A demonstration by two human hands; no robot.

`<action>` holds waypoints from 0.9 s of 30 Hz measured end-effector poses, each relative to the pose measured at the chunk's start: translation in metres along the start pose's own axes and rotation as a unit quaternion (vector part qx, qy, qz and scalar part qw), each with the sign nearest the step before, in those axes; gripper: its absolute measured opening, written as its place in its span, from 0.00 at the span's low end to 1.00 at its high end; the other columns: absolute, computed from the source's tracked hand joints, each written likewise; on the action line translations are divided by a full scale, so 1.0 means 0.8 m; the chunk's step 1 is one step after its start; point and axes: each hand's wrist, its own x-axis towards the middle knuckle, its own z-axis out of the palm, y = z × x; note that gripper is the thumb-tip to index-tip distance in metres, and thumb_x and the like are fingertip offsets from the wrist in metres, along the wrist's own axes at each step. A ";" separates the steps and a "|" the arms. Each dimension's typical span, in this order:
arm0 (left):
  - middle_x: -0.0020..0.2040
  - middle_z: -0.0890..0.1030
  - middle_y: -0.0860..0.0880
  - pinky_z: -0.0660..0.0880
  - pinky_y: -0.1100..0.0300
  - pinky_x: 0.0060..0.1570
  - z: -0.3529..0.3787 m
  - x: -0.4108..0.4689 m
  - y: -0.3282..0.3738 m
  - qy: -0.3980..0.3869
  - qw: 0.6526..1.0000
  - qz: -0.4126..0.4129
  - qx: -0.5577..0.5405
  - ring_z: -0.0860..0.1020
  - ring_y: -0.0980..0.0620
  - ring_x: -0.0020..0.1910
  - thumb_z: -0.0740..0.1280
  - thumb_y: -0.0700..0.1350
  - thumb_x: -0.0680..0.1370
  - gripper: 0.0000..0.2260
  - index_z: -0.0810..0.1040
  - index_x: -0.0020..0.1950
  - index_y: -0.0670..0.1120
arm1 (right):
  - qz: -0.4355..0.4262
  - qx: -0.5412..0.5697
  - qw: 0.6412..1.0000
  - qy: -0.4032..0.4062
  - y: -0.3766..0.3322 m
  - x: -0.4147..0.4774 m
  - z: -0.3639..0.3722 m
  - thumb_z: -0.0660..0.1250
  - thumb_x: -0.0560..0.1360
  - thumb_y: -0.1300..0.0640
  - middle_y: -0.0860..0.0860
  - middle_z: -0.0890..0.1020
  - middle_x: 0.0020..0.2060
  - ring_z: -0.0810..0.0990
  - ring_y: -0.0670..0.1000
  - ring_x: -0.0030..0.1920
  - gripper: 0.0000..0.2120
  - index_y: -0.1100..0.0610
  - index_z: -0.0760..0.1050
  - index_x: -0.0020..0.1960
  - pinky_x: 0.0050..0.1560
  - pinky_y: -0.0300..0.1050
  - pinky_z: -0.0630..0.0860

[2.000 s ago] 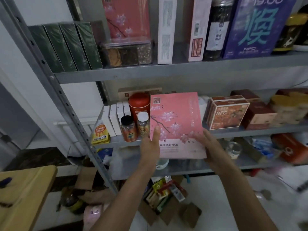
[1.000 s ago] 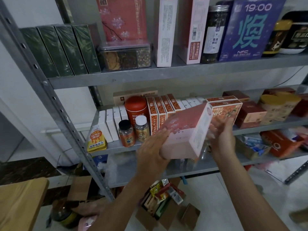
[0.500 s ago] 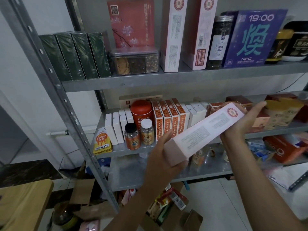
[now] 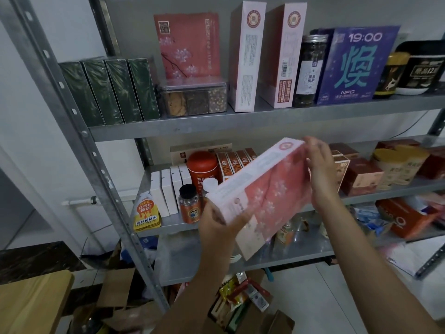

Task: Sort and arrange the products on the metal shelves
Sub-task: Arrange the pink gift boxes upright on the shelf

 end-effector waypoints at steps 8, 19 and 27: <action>0.44 0.85 0.50 0.79 0.58 0.36 0.005 0.021 -0.005 0.063 0.968 -0.124 -0.206 0.84 0.52 0.42 0.74 0.41 0.70 0.15 0.78 0.53 0.53 | 0.237 0.199 0.935 -0.174 0.074 -0.086 -0.011 0.71 0.71 0.51 0.58 0.77 0.65 0.79 0.59 0.62 0.33 0.55 0.65 0.73 0.66 0.60 0.72; 0.74 0.61 0.56 0.71 0.62 0.60 0.015 0.010 -0.025 0.045 0.986 0.012 0.158 0.68 0.53 0.69 0.67 0.60 0.76 0.35 0.55 0.77 0.53 | 0.148 0.064 0.986 -0.039 0.045 -0.108 0.002 0.77 0.68 0.52 0.47 0.85 0.32 0.84 0.45 0.32 0.11 0.56 0.80 0.44 0.27 0.34 0.75; 0.74 0.65 0.37 0.69 0.38 0.67 0.010 0.003 -0.049 -0.060 0.779 0.406 0.475 0.63 0.38 0.74 0.62 0.52 0.75 0.31 0.62 0.73 0.36 | 0.148 0.012 0.989 0.007 0.003 -0.108 0.002 0.76 0.68 0.46 0.51 0.85 0.35 0.84 0.48 0.34 0.15 0.58 0.79 0.42 0.29 0.43 0.79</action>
